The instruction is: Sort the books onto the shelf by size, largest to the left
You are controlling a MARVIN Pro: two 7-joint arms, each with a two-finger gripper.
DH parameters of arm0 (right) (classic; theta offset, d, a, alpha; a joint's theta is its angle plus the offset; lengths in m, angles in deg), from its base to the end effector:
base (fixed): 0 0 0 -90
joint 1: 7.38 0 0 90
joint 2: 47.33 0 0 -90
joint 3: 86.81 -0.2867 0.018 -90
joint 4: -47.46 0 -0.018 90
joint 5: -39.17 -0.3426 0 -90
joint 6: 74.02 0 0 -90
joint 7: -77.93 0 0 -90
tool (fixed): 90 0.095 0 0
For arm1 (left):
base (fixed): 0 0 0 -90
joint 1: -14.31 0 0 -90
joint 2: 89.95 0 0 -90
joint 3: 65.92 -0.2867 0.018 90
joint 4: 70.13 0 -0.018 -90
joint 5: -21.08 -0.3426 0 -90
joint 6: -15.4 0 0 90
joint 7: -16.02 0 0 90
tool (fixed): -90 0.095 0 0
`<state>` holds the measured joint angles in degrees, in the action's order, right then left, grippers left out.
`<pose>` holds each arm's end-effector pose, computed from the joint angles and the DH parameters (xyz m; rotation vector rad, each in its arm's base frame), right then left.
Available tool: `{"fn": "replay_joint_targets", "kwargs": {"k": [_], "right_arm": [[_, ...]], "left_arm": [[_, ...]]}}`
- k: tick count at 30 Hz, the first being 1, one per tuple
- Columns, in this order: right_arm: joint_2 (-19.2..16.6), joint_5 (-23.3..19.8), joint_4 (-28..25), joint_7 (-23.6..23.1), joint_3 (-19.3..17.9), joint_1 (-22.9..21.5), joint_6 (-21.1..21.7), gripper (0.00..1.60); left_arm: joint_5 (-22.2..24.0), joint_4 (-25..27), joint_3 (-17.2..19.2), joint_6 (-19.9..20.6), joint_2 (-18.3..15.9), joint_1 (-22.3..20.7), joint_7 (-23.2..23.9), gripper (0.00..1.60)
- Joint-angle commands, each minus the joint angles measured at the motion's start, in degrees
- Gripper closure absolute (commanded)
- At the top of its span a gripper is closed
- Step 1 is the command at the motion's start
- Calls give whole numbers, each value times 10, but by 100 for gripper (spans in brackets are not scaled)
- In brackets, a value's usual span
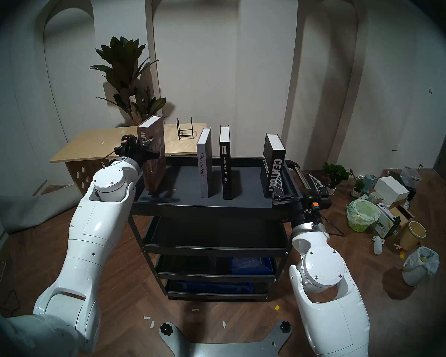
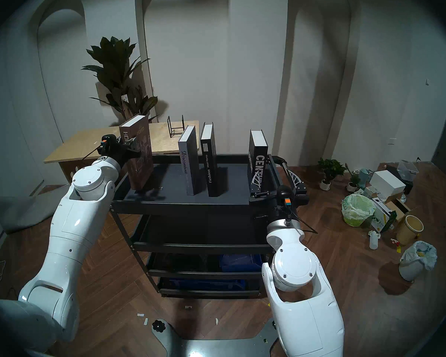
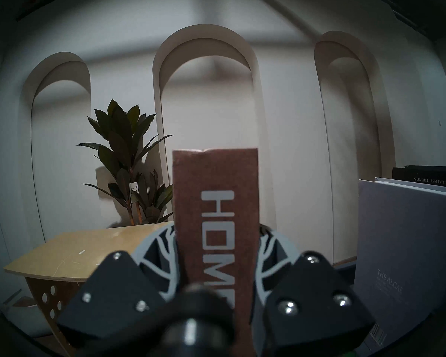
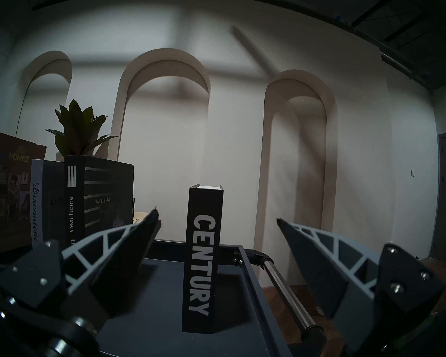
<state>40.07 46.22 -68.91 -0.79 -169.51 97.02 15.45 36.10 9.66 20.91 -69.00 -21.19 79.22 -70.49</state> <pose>0.3741 0.0297 -0.2075 1.8726 0.0265 2.3712 0.5595 0.1107 -0.1516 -2.0071 0.1533 -2.3333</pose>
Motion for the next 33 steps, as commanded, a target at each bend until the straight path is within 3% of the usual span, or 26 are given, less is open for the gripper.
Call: {"fn": "replay_joint_targets", "kwargs": {"k": [1,7,14,33], "right_arm": [[-2,-5,-9,-5,0,-6,-6,0],[-2,-6,-9,-5,-1,-7,-6,0],[-2,-9,-10,-9,-3,-5,-9,0],[-1,-6,-13,-11,-6,1,-10,0]], "left_arm": [[13,12,12,1,-3,-12,7,160],[19,17,14,2,-4,-4,9,160],[-6,4,3,-27,-1,0,-9,160],[11,-16,9,-23,-2,9,2,160]]}}
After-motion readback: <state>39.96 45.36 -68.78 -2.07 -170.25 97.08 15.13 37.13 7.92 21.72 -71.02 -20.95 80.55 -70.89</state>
